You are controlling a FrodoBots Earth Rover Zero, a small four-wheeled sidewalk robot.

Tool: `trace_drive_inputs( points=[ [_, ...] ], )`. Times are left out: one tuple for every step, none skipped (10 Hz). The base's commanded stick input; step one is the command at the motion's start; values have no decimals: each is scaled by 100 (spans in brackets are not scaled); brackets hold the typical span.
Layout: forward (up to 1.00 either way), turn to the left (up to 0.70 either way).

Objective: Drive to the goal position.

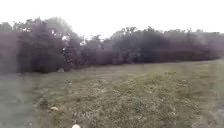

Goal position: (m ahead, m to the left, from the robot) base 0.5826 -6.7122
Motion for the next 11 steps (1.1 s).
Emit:
trace_drive_inputs(
  points=[
    [70, 0],
    [70, -6],
    [70, -12],
    [70, -13],
    [70, -13],
    [70, -13],
    [70, -13],
    [70, -13],
    [70, -13],
    [70, -13],
    [70, -13]
  ],
)
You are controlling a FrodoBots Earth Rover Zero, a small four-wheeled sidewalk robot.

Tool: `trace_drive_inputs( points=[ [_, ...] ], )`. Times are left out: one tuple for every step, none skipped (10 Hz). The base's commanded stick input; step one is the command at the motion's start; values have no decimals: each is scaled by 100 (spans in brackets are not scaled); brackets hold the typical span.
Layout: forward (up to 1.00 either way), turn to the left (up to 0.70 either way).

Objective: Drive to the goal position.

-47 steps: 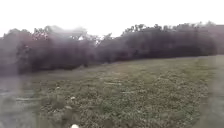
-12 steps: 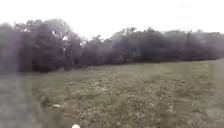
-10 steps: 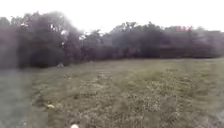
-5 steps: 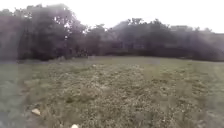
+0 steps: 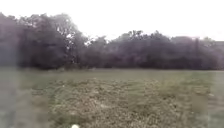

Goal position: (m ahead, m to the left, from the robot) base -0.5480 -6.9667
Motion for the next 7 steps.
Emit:
trace_drive_inputs(
  points=[
    [70, -13],
    [70, -13],
    [70, -13],
    [70, -13],
    [70, -13],
    [70, -13],
    [70, -13]
  ],
)
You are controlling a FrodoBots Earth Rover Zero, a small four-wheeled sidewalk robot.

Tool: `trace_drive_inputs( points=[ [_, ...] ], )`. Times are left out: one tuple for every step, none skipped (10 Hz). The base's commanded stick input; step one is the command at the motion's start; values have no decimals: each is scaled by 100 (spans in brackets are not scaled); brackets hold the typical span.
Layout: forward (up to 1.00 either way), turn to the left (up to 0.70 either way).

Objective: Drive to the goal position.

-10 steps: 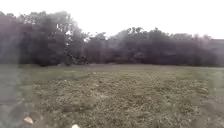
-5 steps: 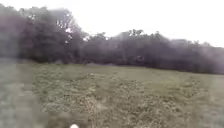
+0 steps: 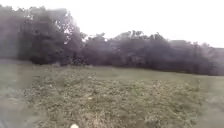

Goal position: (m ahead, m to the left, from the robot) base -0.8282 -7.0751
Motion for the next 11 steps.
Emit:
trace_drive_inputs(
  points=[
    [70, -13],
    [70, -13],
    [70, -13],
    [70, -13],
    [70, -13],
    [70, -13],
    [70, -13],
    [70, -13],
    [70, -13],
    [70, -13],
    [70, -13]
  ],
)
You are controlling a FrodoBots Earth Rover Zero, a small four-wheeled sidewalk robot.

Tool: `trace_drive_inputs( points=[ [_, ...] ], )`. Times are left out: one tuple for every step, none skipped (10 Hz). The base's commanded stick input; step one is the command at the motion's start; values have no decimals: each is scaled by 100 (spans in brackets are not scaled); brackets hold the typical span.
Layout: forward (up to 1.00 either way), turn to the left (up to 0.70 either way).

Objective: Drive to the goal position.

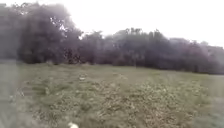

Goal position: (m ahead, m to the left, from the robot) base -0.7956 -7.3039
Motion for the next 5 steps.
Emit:
trace_drive_inputs(
  points=[
    [70, -13],
    [70, -13],
    [70, -13],
    [70, -13],
    [70, -13]
  ],
)
